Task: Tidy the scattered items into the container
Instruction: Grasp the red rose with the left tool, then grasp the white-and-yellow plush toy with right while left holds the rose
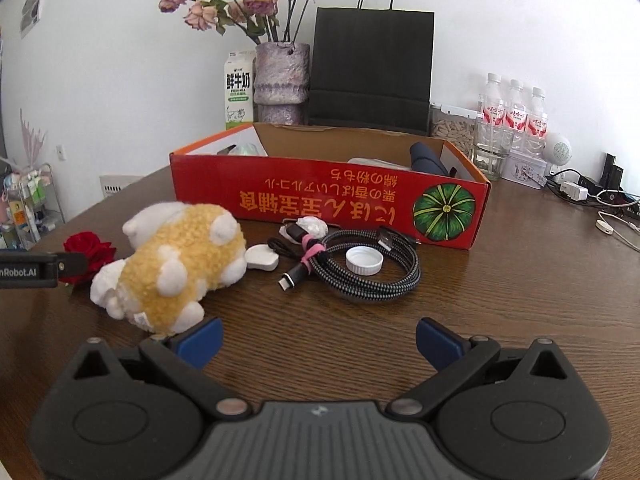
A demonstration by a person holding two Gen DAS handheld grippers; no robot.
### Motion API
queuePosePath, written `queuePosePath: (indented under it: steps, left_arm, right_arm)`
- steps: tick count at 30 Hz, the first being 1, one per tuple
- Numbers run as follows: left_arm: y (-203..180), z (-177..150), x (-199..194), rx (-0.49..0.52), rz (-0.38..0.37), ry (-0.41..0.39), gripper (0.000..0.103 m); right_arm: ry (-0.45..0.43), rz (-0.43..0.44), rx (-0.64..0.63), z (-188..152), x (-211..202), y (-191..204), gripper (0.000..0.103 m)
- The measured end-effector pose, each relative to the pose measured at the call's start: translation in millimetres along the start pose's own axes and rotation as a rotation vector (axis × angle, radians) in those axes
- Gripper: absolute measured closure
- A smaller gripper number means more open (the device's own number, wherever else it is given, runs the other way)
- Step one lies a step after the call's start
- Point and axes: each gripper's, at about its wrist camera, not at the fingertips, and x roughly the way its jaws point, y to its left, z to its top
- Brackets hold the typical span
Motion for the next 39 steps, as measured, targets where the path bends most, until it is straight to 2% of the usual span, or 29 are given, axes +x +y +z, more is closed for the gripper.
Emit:
queuePosePath:
  steps: [5, 8, 10, 13, 14, 19, 26, 30, 34, 39]
  left_arm:
    - [-3.5, 5.7, 6.6, 0.038, 0.013, -0.01, 0.0]
    - [-5.1, 8.4, 10.7, 0.043, -0.006, -0.014, 0.003]
    - [-5.7, 9.2, 14.9, 0.039, -0.034, 0.005, 0.012]
    - [-3.7, 7.6, 16.9, 0.028, -0.099, 0.022, 0.047]
    - [-2.2, 6.6, 17.3, 0.018, -0.118, 0.026, 0.063]
    - [5.3, 3.6, 15.6, -0.026, -0.147, 0.014, 0.064]
    - [14.5, 2.7, 10.3, -0.076, -0.144, -0.026, 0.065]
    - [19.4, 2.6, 8.5, -0.101, -0.15, -0.044, 0.065]
    - [21.5, 2.2, 7.6, -0.108, -0.159, -0.052, 0.065]
    - [23.7, 1.2, 7.5, -0.119, -0.168, -0.059, 0.065]
  right_arm:
    - [0.013, -0.007, -0.006, -0.1, 2.3, 1.1, 0.0]
    - [0.023, -0.009, -0.007, -0.1, 3.9, 1.3, 0.0]
    - [0.028, -0.009, -0.007, -0.2, 4.5, 1.2, 0.0]
    - [0.036, -0.009, -0.007, 0.0, 5.6, 1.5, 0.0]
    - [0.039, -0.01, -0.006, 0.2, 6.1, 1.6, 0.0]
    - [0.045, -0.013, -0.009, 0.5, 7.5, 2.3, 0.0]
    - [0.018, -0.026, 0.005, 0.6, 3.7, 1.2, 0.0]
    - [-0.004, 0.04, 0.057, 7.7, -2.9, 3.6, 0.0]
    - [-0.064, 0.09, 0.032, 24.6, -9.1, 20.5, 0.0]
    - [-0.047, 0.124, -0.015, 44.3, 3.8, 46.7, 0.0]
